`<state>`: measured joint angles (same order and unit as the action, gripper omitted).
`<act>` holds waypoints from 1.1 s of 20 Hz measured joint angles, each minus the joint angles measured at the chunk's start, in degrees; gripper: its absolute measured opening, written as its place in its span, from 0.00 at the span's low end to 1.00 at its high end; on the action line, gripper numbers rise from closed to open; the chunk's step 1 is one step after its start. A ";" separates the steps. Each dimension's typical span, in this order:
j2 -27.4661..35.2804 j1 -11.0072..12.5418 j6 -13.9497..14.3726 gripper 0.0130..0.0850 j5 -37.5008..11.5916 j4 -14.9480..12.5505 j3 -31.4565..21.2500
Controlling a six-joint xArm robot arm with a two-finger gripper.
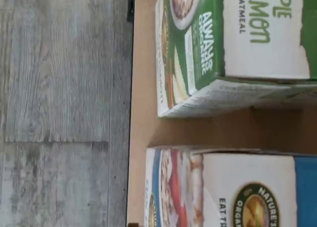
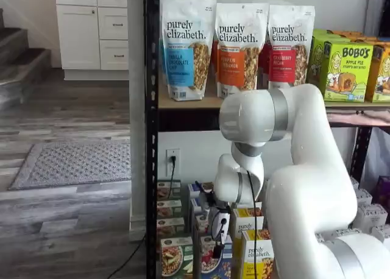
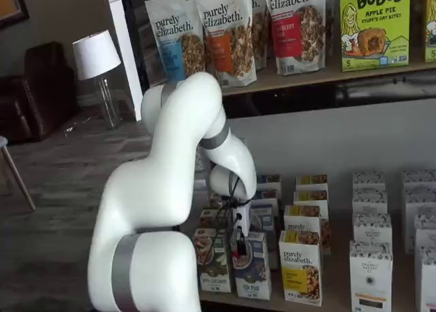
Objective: Pick up the blue and white box that is on the bottom shelf, the second box from the left
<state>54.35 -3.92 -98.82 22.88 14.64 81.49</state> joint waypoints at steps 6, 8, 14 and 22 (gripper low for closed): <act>0.83 0.21 3.92 1.00 1.32 -4.58 1.25; 1.02 0.33 4.33 1.00 1.83 -5.15 1.59; 1.28 0.50 3.86 0.94 1.71 -4.83 1.73; 1.46 0.64 3.52 0.72 1.72 -4.62 1.75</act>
<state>55.81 -3.28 -95.29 24.61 10.02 83.24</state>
